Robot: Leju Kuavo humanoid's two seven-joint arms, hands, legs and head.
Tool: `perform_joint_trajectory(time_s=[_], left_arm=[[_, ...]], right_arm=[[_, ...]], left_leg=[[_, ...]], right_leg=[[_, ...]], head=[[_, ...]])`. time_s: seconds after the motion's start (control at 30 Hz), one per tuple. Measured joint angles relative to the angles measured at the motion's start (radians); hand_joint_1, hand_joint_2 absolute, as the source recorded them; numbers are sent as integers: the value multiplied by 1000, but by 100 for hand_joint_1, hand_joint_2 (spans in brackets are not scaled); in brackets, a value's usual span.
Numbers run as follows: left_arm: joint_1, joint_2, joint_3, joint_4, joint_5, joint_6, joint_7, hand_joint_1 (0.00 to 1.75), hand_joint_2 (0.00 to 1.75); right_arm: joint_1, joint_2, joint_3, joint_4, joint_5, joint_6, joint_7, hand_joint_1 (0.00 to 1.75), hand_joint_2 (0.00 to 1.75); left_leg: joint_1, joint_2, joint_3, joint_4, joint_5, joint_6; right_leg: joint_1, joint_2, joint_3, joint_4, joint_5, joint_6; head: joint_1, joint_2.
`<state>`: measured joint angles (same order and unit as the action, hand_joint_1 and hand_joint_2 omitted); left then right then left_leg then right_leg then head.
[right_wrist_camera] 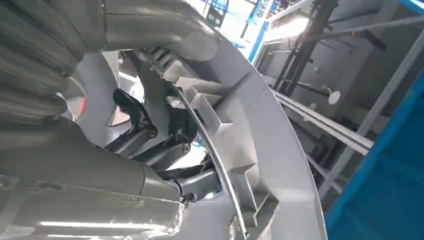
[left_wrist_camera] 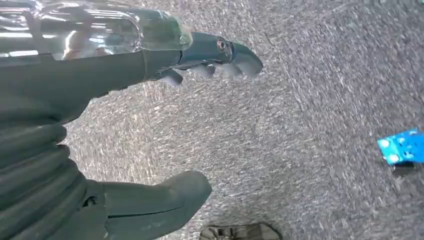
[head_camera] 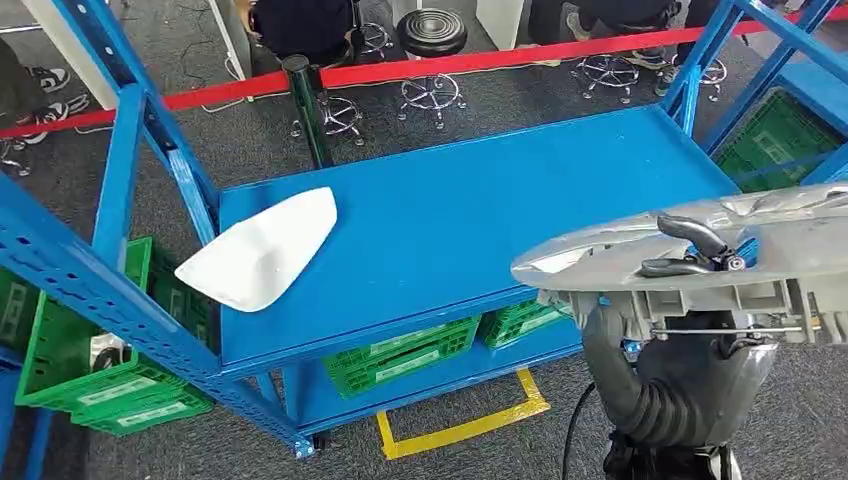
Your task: Take the parts from the cabinet and place them on the table.
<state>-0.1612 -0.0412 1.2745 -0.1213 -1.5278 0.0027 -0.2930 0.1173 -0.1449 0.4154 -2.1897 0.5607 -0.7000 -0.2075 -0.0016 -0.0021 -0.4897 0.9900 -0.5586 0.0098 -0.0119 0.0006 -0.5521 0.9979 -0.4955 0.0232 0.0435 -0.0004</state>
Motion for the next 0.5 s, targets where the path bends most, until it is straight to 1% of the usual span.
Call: perform_joint_trajectory(time_s=[0.07,0.3,0.43,0.5], left_arm=[[0,0,7,0,-6,-1,-6,0,175],[0,-5,25,2,-18,-1,-5,0,175],[0,-14,27,5,-32,1,-4,0,175],[0,-22,32,5,-38,3,-4,0,175]], right_arm=[[8,6,0,0,-39,0,-9,175,175],[19,18,0,1,-66,0,-14,175,175],[19,18,0,2,-82,0,-5,175,175],[18,18,0,1,-90,0,9,175,175]], left_leg=[[0,0,0,0,0,0],[-1,0,0,1,0,0],[-3,-1,0,2,0,0],[-6,-1,0,2,-1,1]], right_leg=[[0,0,0,0,0,0],[-1,0,0,-1,0,0],[-3,0,0,-1,1,1],[-5,0,0,-1,1,2]], head=[[0,0],[0,0],[-1,0],[-1,0]])
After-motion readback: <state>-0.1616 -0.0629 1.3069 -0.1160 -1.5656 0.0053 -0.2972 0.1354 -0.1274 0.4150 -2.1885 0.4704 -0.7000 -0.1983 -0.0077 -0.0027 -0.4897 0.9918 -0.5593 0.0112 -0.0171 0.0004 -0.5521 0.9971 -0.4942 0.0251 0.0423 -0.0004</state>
